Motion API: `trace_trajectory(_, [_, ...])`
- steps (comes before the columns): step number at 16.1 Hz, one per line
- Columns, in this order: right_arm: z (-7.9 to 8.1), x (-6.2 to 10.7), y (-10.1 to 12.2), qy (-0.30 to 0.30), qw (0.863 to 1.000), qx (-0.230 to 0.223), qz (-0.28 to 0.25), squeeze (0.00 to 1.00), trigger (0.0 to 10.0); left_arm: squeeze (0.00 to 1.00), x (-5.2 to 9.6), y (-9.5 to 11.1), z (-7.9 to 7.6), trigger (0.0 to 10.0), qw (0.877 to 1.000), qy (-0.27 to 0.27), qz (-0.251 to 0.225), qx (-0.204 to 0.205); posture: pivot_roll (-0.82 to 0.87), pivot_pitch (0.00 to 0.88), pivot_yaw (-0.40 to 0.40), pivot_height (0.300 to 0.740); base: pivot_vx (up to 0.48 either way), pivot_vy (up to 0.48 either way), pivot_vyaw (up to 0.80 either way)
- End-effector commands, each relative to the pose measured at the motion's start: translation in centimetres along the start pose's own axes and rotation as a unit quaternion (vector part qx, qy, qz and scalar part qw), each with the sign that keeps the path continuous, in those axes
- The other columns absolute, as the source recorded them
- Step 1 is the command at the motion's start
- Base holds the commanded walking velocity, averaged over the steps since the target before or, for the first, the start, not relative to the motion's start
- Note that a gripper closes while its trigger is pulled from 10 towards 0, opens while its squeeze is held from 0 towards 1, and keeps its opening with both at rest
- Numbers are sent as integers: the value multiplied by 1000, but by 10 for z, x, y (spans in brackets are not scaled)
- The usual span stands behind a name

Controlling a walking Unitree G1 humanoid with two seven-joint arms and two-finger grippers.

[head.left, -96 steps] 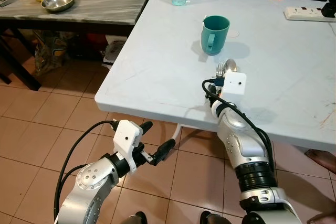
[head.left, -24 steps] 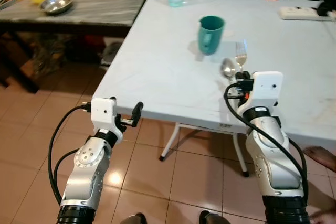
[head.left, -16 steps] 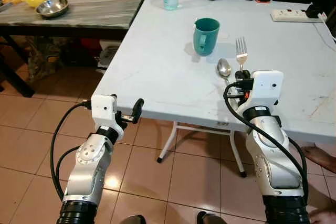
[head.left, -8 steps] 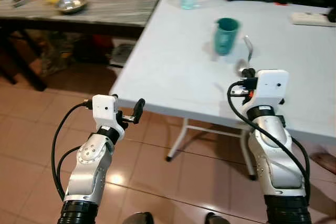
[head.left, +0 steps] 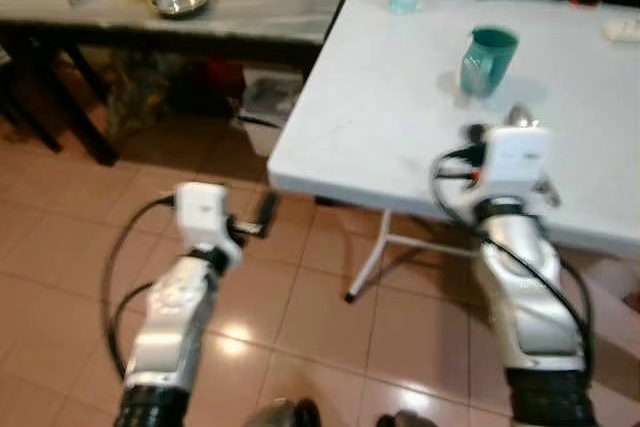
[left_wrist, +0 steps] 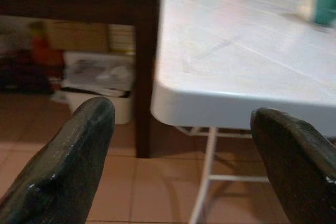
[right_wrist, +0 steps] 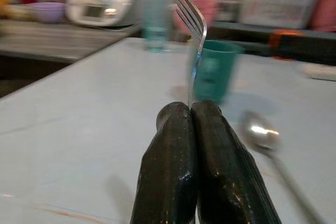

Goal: Setting the table

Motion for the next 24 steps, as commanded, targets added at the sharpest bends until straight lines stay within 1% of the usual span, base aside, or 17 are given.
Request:
trace_trajectory(1, [-4, -1, 6, -15, 1000, 5, -12, 0, 10000, 0, 2, 2, 7, 10000, 1000, 8, 0, -10, -30, 135, 87, 740, 0, 0, 0])
trace_trajectory(3, [-13, -2, 2, -42, 999, 20, -2, 0, 10000, 0, 2, 2, 5, 10000, 1000, 2, -2, -6, -30, 136, 91, 740, 0, 0, 0])
trace_trajectory(5, [-21, -2, -3, -64, 998, 24, 12, 0, 10000, 0, 3, 2, 0, 10000, 1000, -10, -3, -8, -30, 136, 92, 740, 0, 0, 0])
trace_trajectory(6, [-22, -3, -4, -69, 997, 25, 14, 0, 10000, 0, 3, 2, -1, 10000, 1000, -15, -4, -8, -30, 135, 92, 740, 0, 0, 0])
trace_trajectory(11, [-19, -5, -4, -66, 997, 26, 13, 0, 10000, 0, 3, 5, -9, 10000, 999, -44, -13, -1, -24, 130, 87, 740, 56, 0, 0])
trace_trajectory(24, [-24, -5, -8, -79, 996, 33, 21, 0, 10000, 0, 4, -1, -18, 10000, 997, -73, -1, 3, -35, 135, 93, 740, 374, 0, 0])
Point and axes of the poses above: a point about 5 cm out from each wrist's last joint towards the gripper, its own x axis pointing back from the gripper into the wrist, its own y axis along the axis of the wrist's last joint, z = x × y, the point moved 2 cm from there along -x, pointing out of the wrist towards the gripper, and after that the axes turned 10 degrees about x, right-handed, at the moved point
